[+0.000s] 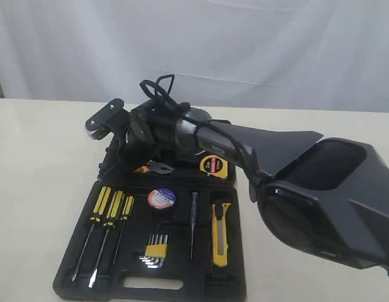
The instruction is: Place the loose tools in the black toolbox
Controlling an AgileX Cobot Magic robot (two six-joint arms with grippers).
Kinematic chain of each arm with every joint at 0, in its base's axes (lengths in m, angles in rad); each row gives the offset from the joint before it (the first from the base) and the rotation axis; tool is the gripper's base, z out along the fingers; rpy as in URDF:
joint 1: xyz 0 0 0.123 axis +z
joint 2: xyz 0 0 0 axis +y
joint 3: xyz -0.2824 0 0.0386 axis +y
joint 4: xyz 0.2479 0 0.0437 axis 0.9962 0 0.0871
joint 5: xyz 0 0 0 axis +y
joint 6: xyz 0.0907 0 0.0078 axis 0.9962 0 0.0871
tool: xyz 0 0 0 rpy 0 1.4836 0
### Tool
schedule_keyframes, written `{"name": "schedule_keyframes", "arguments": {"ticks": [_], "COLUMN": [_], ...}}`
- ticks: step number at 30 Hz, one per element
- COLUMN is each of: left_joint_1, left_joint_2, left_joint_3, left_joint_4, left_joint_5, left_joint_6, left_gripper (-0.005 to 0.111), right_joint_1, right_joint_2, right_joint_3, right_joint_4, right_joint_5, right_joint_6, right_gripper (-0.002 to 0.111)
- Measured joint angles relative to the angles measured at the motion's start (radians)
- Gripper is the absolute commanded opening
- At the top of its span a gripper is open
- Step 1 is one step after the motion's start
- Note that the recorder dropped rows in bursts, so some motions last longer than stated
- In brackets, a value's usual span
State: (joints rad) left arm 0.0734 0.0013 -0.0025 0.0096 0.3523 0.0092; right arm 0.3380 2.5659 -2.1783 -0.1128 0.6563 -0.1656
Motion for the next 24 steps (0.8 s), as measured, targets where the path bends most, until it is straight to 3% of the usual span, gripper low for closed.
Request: {"name": "schedule_keyframes", "arguments": {"ticks": [15,24], "left_joint_1": [0.000,0.000], "left_joint_2": [0.000,0.000], "left_joint_3": [0.000,0.000], "left_joint_4": [0.000,0.000], "left_joint_5": [0.000,0.000], "left_joint_6": [0.000,0.000], "left_gripper": [0.000,0.000], "right_joint_1": [-0.016,-0.021], "right_joint_2": [-0.041,-0.097], "right_joint_3": [-0.004,0.002], "right_joint_4": [-0.115,0.033], "right_joint_5": [0.220,0.199], "right_joint_6": [0.042,-0.065], "right_gripper": [-0.001,-0.001]}}
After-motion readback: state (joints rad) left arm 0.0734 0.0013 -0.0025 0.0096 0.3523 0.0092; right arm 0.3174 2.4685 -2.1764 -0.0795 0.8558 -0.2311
